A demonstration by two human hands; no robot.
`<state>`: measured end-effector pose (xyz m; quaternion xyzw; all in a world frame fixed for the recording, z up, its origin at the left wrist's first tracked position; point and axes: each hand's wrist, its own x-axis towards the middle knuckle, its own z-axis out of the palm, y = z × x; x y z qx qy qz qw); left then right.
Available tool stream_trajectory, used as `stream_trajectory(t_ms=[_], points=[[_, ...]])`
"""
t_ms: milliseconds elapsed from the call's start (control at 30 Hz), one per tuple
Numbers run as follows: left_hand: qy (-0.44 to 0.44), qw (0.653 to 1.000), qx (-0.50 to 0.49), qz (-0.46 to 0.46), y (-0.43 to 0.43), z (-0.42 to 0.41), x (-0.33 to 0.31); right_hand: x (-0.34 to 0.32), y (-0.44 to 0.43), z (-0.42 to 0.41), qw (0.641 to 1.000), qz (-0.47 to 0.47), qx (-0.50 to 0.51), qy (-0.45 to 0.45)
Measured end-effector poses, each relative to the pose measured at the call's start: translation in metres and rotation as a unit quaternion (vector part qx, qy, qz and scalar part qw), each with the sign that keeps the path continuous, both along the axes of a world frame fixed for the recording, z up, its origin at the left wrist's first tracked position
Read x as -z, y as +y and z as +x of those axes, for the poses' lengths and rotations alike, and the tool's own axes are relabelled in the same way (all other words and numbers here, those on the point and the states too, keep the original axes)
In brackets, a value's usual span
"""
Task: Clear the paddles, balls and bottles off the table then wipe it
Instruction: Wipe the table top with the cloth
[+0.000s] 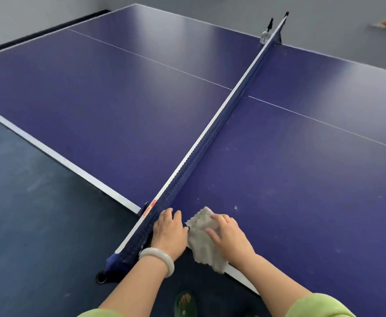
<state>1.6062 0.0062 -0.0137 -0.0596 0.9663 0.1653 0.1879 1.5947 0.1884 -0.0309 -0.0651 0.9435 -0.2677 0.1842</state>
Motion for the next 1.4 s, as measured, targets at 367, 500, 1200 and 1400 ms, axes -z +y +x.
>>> stream_trajectory(t_ms=[367,500,1200,1400], points=[[0.039,0.998,0.037,-0.032,0.096,0.015,0.033,0.015,0.07,-0.041,0.986,0.145,-0.036,0.07],[0.033,0.995,-0.029,-0.086,0.12,0.007,0.054,0.024,0.075,-0.058,0.987,0.137,-0.052,0.066],[0.118,0.977,-0.13,-0.122,0.07,-0.067,0.089,0.059,0.091,-0.126,0.991,0.055,0.037,0.116],[0.141,0.981,0.083,-0.109,0.107,-0.05,0.085,0.058,0.089,-0.125,0.992,0.046,0.044,0.111]])
